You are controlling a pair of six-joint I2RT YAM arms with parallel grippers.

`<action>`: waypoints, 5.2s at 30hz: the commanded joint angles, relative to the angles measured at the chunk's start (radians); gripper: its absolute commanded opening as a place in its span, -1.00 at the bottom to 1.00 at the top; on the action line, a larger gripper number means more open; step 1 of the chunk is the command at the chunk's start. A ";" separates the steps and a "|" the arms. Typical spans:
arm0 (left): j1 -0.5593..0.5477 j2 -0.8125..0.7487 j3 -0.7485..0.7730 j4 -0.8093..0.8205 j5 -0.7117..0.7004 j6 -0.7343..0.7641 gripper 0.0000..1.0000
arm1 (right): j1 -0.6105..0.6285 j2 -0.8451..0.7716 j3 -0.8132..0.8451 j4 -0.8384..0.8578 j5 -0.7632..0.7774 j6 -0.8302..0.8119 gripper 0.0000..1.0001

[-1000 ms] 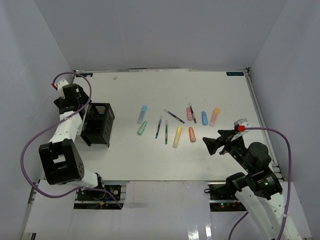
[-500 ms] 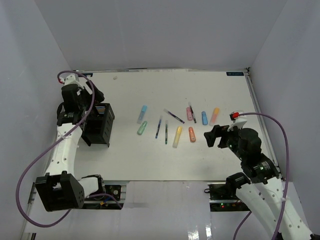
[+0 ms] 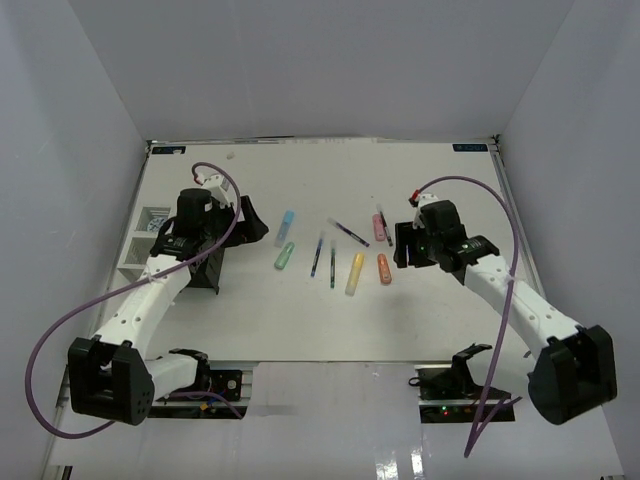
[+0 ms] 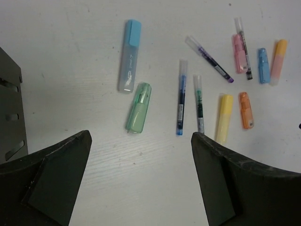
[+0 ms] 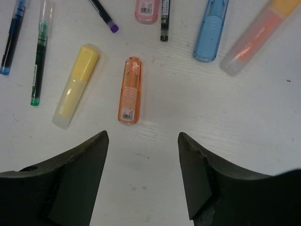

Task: Sort the stationery into containers
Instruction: Pick up the pen from the center of the board, then place the pen in the storage box.

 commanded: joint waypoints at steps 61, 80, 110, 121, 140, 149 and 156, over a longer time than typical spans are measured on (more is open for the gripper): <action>-0.004 -0.092 -0.106 0.028 -0.022 0.028 0.96 | -0.074 0.791 0.367 0.222 -0.004 -0.290 -0.78; -0.059 -0.048 0.085 0.097 0.201 -0.265 0.96 | 0.119 0.260 0.217 0.287 -0.112 -0.239 -0.85; -0.452 0.070 0.221 0.157 -0.218 -0.363 -0.29 | 0.431 0.059 0.013 0.657 -0.160 -0.078 -0.85; -0.456 0.057 0.191 0.157 -0.261 -0.349 -0.96 | 0.434 0.070 0.011 0.662 -0.169 -0.066 -0.29; -0.221 -0.035 0.238 0.025 -0.841 -0.027 -1.00 | 0.432 -0.115 -0.143 0.582 0.028 -0.106 0.95; 0.037 0.038 0.270 0.109 -0.773 0.069 -0.95 | 0.431 -0.210 -0.214 0.532 0.110 -0.103 0.80; 0.125 0.113 0.244 0.155 -0.752 0.068 -0.95 | 0.431 -0.278 -0.262 0.524 0.139 -0.123 0.80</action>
